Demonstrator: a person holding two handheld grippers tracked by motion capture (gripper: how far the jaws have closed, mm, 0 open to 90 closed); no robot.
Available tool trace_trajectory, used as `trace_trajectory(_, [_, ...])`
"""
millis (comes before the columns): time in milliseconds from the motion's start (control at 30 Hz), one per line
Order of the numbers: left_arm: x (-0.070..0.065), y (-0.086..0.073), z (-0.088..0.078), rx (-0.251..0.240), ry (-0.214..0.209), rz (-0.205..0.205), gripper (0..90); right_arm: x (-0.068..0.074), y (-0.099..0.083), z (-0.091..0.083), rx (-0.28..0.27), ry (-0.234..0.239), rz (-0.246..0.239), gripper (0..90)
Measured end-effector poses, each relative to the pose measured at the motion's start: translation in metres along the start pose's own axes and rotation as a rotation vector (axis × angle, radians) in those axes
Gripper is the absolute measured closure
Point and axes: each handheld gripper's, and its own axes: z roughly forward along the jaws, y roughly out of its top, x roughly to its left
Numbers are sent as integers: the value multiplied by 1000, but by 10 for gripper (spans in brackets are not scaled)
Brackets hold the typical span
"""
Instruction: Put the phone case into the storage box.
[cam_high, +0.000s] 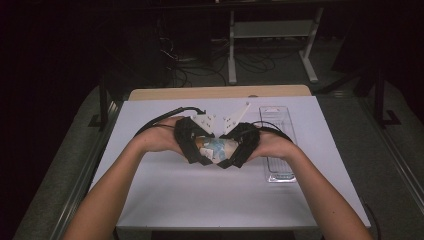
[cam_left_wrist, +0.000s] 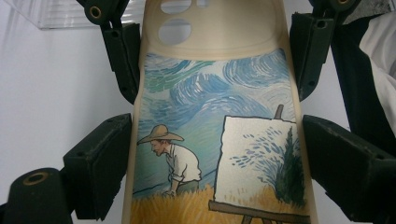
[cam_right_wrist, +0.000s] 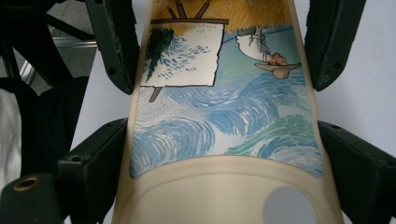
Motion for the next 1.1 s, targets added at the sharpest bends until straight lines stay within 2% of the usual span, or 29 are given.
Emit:
trace_trajectory(133, [1,1,0,8,-1,10,115,1,0,-1,5,-2,-1,95])
trace_trajectory(167, [0,0,1,4,-3,-2,115,1,0,-1,7,-3,-2,96])
trace_trajectory(300, [1,0,2,21,3,21,114,2,0,1,14,-14,-13,102])
trace_trajectory(567, [0,-3,6,32,13,23,109,2,-1,5,30,-18,-9,105])
trace_trajectory(667, [-1,-6,7,27,14,-2,100,2,-2,6,30,-21,-8,106])
trace_trajectory(767, [0,-8,7,2,22,-39,42,2,-3,8,37,-30,0,106])
trace_trajectory(900, [1,-10,4,2,42,-45,3,0,-6,10,40,-35,11,106])
trace_trajectory(1100, [2,-16,-1,-16,79,-83,0,-1,-10,10,52,-47,25,106])
